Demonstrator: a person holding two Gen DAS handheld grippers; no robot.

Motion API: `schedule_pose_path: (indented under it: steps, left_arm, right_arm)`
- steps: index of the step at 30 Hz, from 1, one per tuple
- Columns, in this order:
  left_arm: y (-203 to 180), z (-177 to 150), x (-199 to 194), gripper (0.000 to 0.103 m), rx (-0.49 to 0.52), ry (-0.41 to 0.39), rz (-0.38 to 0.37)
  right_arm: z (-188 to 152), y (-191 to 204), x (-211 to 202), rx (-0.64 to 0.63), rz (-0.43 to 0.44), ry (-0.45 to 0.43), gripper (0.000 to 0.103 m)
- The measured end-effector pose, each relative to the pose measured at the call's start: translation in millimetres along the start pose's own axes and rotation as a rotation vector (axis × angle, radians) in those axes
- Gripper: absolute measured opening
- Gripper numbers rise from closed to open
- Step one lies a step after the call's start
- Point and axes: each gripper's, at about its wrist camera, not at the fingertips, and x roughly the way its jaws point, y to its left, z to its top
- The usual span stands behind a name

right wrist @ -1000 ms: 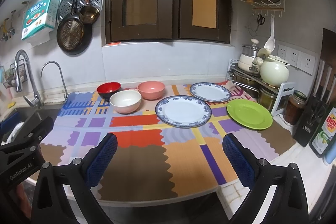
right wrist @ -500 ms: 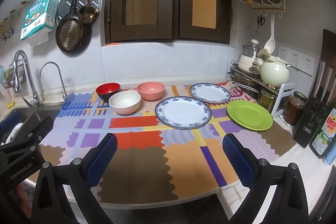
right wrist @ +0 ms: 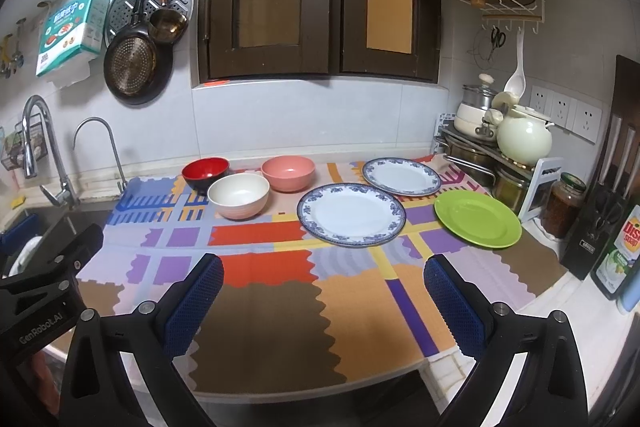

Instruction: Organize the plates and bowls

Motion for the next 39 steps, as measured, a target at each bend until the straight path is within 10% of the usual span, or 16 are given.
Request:
schedule_pose_path:
  steps: [39]
  left_arm:
    - [-139.0, 54.1, 205.9, 0.096, 0.123, 0.035, -0.078]
  right_arm:
    - [48.3, -113.1, 199.5, 0.089, -0.048, 0.077, 0.102]
